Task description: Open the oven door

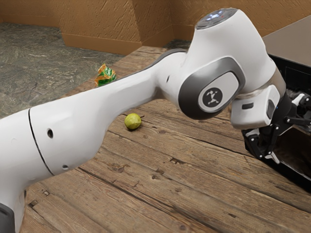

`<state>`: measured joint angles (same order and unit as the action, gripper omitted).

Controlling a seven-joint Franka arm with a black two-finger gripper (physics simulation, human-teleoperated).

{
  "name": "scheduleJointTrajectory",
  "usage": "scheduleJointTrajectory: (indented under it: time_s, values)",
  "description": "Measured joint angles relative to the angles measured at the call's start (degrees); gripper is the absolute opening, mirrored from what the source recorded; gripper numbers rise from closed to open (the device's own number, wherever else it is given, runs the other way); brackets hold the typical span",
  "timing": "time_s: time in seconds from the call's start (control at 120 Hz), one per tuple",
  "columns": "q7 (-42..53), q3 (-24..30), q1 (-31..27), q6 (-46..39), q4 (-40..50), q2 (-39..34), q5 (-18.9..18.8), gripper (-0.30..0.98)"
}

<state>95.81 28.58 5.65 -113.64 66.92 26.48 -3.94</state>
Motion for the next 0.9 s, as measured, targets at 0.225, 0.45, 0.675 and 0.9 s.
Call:
scheduleJointTrajectory:
  time_s: [0.225,0.45,0.675,0.9]
  values:
    - [-17.77,-9.16,63.90,36.76,-18.07,-33.88,-31.69,0.50]
    - [-37.52,-58.88,-5.05,42.69,-14.51,-18.53,-6.87,0.62]
    - [-50.94,-60.29,-4.99,41.97,-5.45,-14.80,10.12,0.65]
    - [-62.57,-23.78,-32.07,38.78,5.69,-23.71,4.40,0.66]
